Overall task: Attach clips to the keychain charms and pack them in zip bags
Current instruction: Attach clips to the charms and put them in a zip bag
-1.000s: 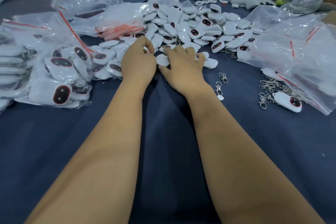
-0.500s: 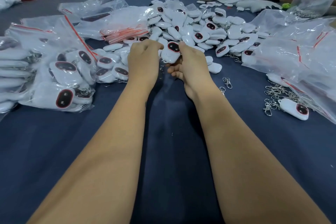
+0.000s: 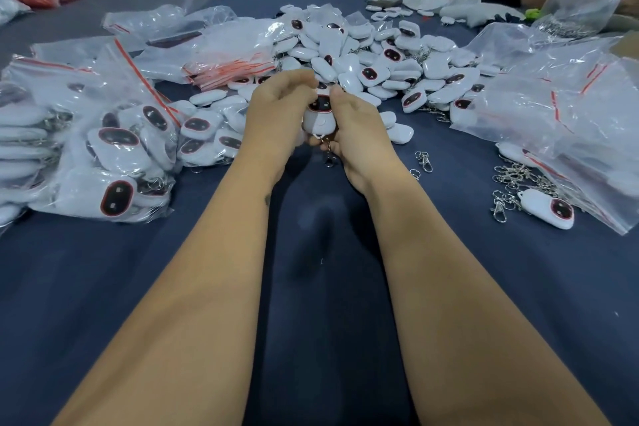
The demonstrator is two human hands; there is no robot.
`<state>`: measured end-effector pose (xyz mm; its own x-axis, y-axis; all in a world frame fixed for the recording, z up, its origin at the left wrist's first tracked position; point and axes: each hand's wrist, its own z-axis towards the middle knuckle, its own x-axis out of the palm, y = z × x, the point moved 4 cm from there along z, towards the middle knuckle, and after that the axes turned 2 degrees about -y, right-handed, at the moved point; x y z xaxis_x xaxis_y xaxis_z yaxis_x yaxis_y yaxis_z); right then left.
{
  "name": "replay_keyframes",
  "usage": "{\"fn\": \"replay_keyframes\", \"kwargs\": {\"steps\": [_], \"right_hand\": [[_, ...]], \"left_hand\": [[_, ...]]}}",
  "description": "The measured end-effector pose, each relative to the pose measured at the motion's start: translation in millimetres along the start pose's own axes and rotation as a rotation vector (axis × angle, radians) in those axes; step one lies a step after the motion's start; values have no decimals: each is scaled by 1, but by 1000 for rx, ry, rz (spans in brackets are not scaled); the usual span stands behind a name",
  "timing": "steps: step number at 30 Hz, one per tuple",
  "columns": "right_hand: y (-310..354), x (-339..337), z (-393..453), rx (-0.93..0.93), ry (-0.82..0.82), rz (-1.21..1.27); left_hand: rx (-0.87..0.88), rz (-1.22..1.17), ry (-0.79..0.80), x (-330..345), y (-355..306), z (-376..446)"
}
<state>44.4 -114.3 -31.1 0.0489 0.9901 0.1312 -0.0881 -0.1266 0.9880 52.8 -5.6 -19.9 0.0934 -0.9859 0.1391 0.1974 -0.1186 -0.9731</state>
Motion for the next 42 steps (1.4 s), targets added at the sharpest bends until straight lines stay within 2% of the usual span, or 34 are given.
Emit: {"fn": "replay_keyframes", "kwargs": {"steps": [4,10,16,22,27,42], "right_hand": [[0,0,1,48,49,87],[-3,-2,5,23,-20,-54],[-5,-4,8,13,-76,4],[-3,-3,6,19,-58,20],[0,-2,6,44,-33,146],[-2,-2,8,-14,-36,12]], "left_hand": [[-67,-90,63,6,5,1],[-258,-324,101,10,10,2],[-264,-297,213,12,11,1],[-230,-293,211,11,12,2],[-229,-290,228,11,14,4],[-253,-316,221,13,16,4]]}}
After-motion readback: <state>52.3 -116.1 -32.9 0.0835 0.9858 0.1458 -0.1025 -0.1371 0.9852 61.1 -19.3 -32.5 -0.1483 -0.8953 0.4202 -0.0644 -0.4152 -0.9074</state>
